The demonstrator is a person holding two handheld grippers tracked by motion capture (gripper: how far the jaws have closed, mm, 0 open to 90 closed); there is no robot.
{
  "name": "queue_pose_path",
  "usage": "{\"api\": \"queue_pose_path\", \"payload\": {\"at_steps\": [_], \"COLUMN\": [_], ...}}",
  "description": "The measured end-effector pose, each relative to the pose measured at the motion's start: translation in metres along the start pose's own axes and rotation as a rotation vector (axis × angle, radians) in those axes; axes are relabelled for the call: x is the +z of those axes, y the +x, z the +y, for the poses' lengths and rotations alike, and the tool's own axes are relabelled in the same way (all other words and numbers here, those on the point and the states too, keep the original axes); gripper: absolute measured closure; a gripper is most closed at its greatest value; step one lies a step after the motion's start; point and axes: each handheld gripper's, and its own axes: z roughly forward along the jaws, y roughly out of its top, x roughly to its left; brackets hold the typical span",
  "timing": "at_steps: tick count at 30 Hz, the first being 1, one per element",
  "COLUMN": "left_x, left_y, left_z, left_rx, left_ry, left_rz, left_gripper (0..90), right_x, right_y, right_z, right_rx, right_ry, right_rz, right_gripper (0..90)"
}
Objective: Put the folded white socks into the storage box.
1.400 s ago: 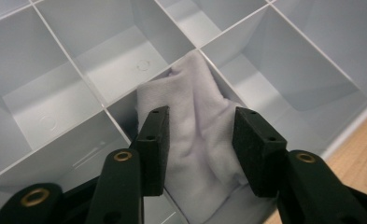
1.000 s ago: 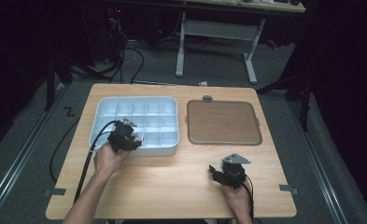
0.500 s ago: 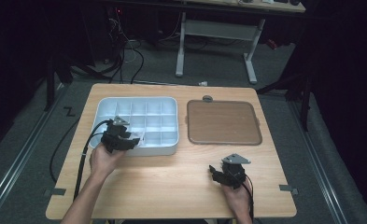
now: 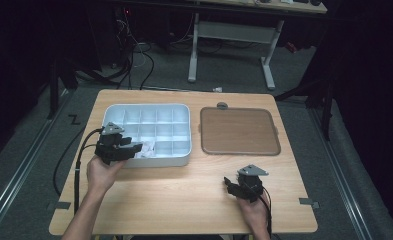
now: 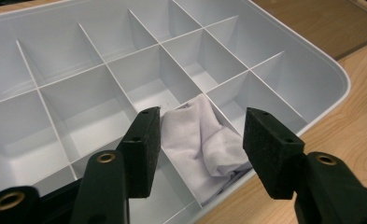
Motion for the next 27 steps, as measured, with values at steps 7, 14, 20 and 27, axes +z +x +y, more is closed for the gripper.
{"api": "queue_pose_path", "payload": {"at_steps": [7,14,20,27], "left_x": [-0.021,-0.042,-0.055,-0.067], "left_y": [0.001,0.007,0.013,0.019], "left_z": [0.01,0.014,0.012,0.009], "left_rx": [-0.019,-0.057,-0.088,-0.117], "left_ry": [-0.059,-0.109,-0.127,-0.148], "left_rz": [-0.02,-0.034,-0.033,-0.033], "left_gripper": [46.1,45.7,45.4,45.2], "right_x": [0.0,0.0,0.0,0.0], "right_y": [0.0,0.0,0.0,0.0], "right_z": [0.0,0.0,0.0,0.0], "right_rx": [0.0,0.0,0.0,0.0], "right_ry": [0.0,0.0,0.0,0.0], "right_rz": [0.0,0.0,0.0,0.0], "right_gripper": [37.3,37.3,37.3,37.4]}}
